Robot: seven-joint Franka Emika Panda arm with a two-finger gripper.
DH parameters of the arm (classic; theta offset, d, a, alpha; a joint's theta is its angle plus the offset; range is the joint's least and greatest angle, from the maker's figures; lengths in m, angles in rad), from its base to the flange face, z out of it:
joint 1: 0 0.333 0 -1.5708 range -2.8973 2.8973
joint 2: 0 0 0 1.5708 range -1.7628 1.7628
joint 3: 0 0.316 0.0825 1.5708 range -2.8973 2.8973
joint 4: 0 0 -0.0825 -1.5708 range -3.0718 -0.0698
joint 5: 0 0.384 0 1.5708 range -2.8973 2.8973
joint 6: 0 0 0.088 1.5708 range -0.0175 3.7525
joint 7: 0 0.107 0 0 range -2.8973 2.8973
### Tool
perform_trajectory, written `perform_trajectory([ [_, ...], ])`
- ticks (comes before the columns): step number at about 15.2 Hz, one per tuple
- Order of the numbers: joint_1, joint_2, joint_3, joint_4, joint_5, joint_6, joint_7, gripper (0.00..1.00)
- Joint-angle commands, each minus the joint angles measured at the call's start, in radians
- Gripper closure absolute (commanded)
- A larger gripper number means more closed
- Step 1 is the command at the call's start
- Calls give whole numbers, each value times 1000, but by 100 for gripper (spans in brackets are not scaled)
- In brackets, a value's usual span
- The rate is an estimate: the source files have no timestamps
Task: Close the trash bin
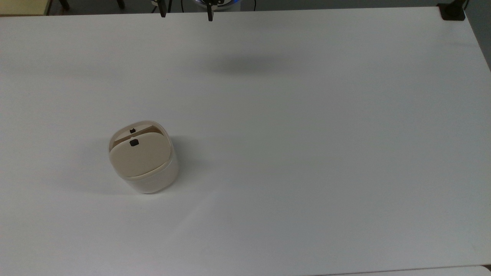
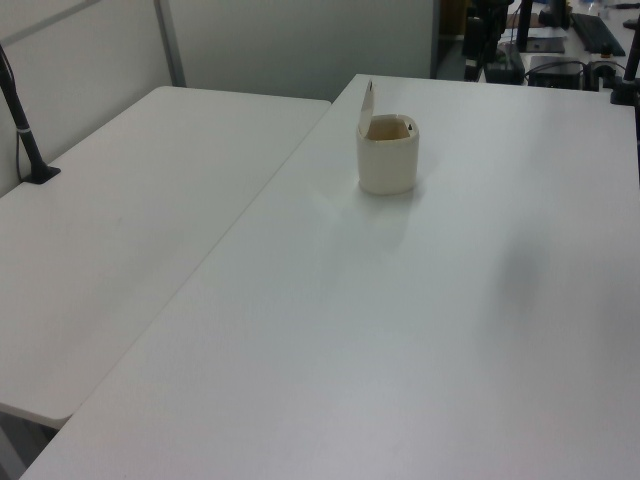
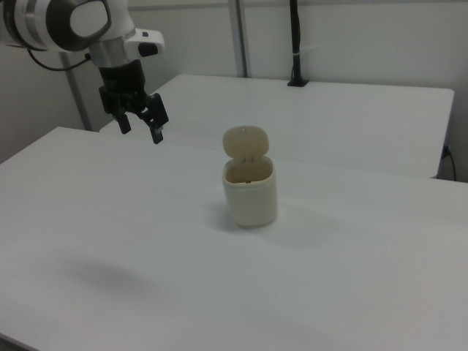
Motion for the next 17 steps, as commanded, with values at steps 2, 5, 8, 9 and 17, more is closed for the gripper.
perform_trajectory([
  [2,3,-10,-2,-4,-18,0,-11,0],
  [5,3,0,-5,-2,-19,30,-9,0],
  [8,1,26,-5,-1,-22,93,-8,0],
  [9,-3,33,-5,-1,-25,124,6,0],
  [17,-51,180,-10,116,-13,374,302,98],
])
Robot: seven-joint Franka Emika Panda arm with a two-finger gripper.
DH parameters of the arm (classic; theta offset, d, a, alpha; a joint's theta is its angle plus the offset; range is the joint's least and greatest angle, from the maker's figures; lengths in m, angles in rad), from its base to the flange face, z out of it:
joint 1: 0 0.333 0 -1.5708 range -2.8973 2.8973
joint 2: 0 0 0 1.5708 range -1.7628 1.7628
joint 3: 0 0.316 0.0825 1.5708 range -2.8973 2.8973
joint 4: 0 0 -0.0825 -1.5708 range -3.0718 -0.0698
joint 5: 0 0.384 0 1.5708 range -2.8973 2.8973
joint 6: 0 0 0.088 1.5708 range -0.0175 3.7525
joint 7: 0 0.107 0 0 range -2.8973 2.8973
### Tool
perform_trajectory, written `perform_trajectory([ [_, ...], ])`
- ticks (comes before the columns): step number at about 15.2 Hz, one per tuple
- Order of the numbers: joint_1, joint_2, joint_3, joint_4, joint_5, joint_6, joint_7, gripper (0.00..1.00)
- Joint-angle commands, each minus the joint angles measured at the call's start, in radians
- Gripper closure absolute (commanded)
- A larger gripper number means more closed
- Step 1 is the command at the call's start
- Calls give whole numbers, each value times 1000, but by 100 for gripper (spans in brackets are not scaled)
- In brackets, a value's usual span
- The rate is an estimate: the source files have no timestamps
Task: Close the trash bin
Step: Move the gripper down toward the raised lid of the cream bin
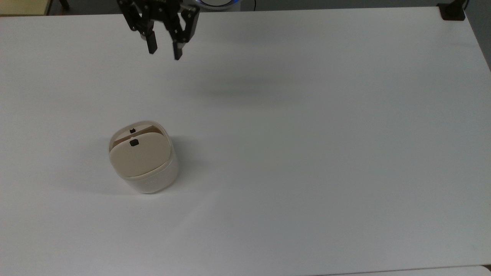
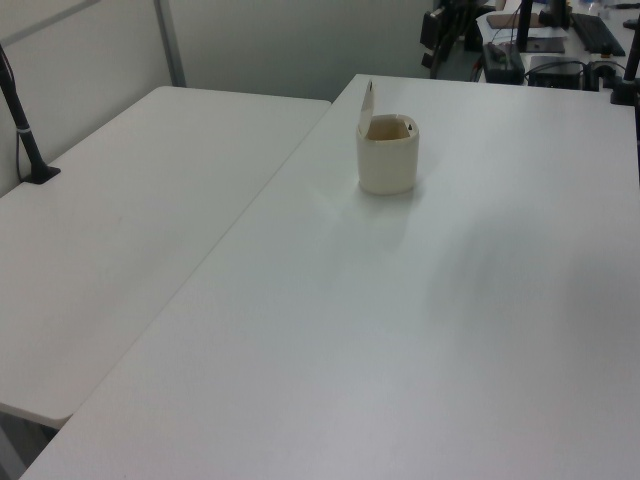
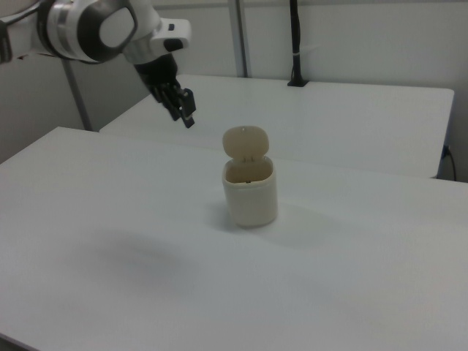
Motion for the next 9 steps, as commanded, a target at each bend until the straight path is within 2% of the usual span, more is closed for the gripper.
perform_trajectory([
  [1,0,99,-5,82,-5,127,194,100],
  [2,-6,137,-5,110,-5,187,296,100],
  [5,-10,209,-5,157,-7,316,466,100],
  [9,-15,301,-7,213,-14,430,592,100],
])
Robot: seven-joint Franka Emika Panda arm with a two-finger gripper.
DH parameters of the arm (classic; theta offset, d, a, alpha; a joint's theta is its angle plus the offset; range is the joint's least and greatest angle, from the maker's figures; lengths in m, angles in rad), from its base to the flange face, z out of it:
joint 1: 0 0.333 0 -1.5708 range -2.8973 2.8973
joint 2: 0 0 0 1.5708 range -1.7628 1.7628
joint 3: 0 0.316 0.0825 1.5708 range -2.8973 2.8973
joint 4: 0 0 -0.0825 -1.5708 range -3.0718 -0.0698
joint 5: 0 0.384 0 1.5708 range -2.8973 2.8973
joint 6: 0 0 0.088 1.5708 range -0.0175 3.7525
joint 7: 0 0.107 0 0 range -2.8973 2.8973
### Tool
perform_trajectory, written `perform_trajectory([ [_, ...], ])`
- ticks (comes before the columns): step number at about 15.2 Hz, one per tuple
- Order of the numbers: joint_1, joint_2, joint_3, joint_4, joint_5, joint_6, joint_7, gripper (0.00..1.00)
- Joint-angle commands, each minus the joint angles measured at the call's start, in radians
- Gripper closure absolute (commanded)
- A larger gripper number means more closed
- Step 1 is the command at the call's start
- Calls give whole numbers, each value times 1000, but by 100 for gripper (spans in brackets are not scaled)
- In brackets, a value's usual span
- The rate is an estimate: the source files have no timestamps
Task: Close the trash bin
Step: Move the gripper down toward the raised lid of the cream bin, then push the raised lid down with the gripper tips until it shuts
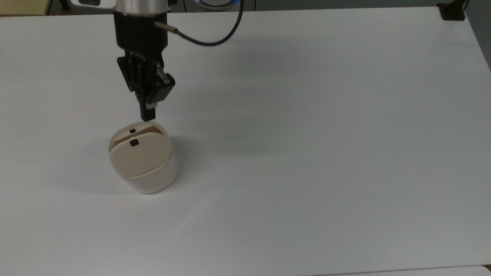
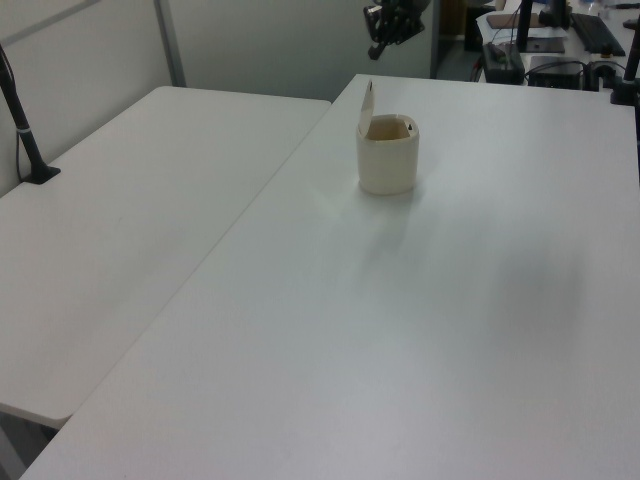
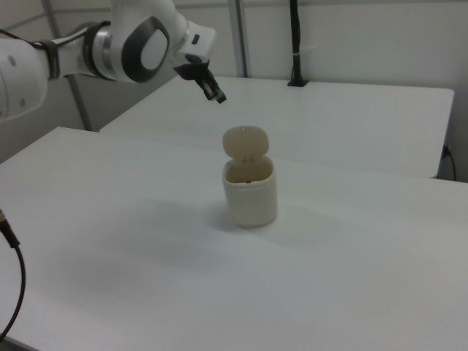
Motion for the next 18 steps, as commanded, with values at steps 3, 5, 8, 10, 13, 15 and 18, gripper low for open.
perform_trajectory([
  [3,-2,124,-18,89,-27,93,125,100],
  [5,-8,141,-20,86,-53,93,125,100],
  [8,-31,147,-20,79,-80,93,121,100],
  [10,-38,142,-20,59,-125,93,115,100],
  [13,-45,130,-20,36,-157,92,74,100],
  [15,-47,130,-20,26,-156,92,48,100],
  [18,-53,127,-20,22,-157,87,39,100],
])
